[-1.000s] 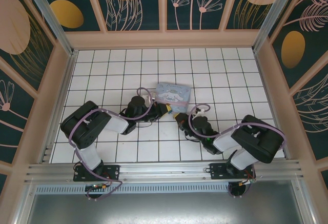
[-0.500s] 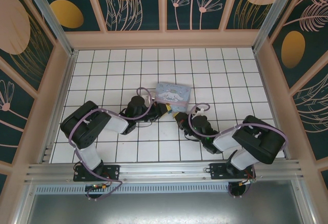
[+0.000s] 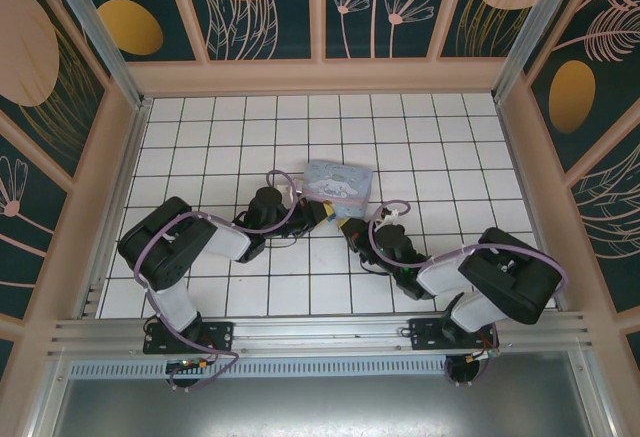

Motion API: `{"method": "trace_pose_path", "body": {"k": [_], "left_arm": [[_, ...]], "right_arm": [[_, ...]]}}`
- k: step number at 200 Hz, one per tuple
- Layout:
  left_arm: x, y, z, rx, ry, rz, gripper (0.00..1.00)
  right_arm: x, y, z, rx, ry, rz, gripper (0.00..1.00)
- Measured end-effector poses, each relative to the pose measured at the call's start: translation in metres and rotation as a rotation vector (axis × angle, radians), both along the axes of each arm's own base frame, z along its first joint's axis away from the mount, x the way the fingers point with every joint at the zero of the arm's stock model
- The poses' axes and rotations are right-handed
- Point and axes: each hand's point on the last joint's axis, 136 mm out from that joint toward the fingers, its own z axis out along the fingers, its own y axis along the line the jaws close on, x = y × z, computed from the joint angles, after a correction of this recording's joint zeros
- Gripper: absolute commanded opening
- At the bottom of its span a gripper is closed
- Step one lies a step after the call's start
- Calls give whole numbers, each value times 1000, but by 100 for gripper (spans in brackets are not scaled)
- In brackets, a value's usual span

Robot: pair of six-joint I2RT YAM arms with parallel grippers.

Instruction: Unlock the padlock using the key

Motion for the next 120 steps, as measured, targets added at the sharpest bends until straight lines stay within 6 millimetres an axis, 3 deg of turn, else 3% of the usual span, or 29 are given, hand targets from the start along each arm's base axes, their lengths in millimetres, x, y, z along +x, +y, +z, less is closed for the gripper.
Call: {"method": "trace_pose_path", "body": {"k": [120], "left_arm": [[5, 7, 18, -140, 96, 91, 0]], "right_arm": [[10, 9, 17, 86, -72, -7, 0]]}}
